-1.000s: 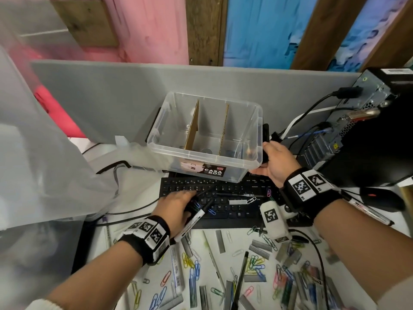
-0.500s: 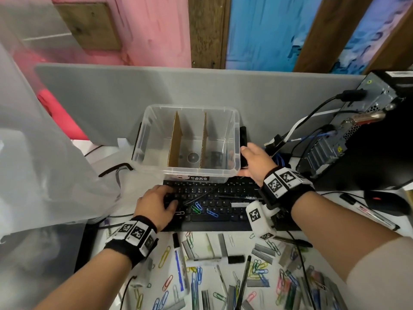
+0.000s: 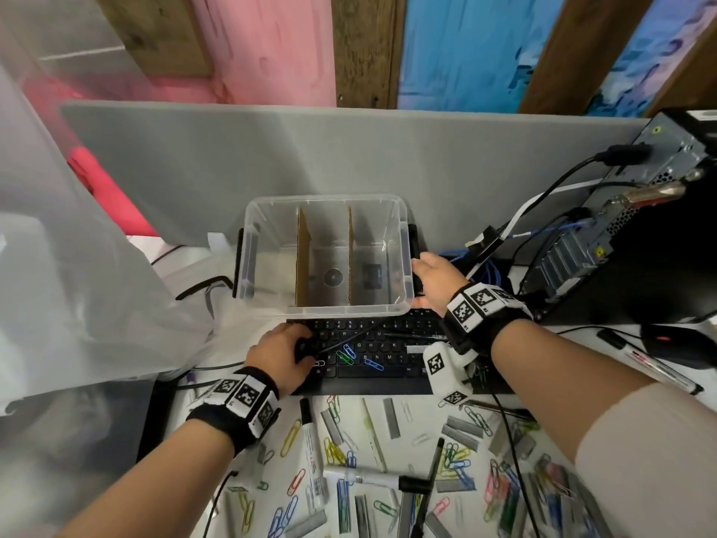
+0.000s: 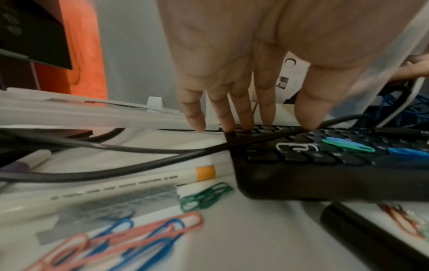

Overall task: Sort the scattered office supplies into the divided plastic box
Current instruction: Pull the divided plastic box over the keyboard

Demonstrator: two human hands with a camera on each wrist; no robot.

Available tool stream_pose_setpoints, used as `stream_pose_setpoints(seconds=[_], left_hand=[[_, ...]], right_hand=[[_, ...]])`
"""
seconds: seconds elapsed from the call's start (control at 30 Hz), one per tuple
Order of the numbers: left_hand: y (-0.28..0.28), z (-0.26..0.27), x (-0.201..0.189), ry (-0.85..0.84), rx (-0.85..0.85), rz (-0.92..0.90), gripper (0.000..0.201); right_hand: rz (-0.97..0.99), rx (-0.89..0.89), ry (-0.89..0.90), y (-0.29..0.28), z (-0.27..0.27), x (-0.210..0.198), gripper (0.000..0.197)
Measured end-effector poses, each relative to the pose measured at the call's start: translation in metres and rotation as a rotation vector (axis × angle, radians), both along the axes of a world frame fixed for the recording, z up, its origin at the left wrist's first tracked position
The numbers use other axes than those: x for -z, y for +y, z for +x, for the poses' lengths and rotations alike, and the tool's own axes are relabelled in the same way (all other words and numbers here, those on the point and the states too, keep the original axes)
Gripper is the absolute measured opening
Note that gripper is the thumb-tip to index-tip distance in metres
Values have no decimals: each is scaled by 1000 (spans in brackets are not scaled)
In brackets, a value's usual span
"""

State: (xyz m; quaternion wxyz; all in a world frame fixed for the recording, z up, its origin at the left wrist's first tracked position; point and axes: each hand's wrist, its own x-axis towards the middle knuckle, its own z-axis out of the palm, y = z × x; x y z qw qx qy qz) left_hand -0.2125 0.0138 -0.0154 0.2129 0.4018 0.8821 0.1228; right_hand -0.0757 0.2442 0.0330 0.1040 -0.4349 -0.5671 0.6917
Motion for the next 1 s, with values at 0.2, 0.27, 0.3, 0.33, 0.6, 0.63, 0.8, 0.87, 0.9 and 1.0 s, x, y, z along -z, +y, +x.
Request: stream_pose_setpoints(seconds=[0.2, 0.27, 0.3, 0.33, 0.6, 0.63, 0.8, 0.87, 0.9, 1.0], left_hand=[[-1, 2, 1, 38, 35, -35, 46], [-1, 2, -1, 38, 29, -28, 44], [-1, 2, -2, 37, 26, -24, 43], [-1, 2, -3, 39, 26, -21, 42], [-4, 3, -4, 34, 50, -28, 45], [-4, 3, -3, 32, 56, -38, 45], [-5, 6, -2, 91, 53, -61, 43], [-5, 11, -3, 158, 67, -49, 39], [-5, 15, -3, 183, 75, -18, 33], [-8, 26, -2, 189, 101, 47, 16]], right_hand=[[-67, 32, 37, -2, 10, -3, 8], [-76, 44, 34, -4, 13, -6, 15], [-78, 51, 38, -5, 13, -8, 17], [-79, 55, 43, -6, 14, -10, 16], [33, 68, -1, -17, 24, -20, 17], [66, 60, -15, -19, 28, -19, 16], [542, -29, -248, -32, 58, -1, 14], [769, -154, -344, -46, 69, 7, 16], [816, -230, -359, -56, 72, 11, 17], [841, -443, -398, -83, 68, 27, 12]])
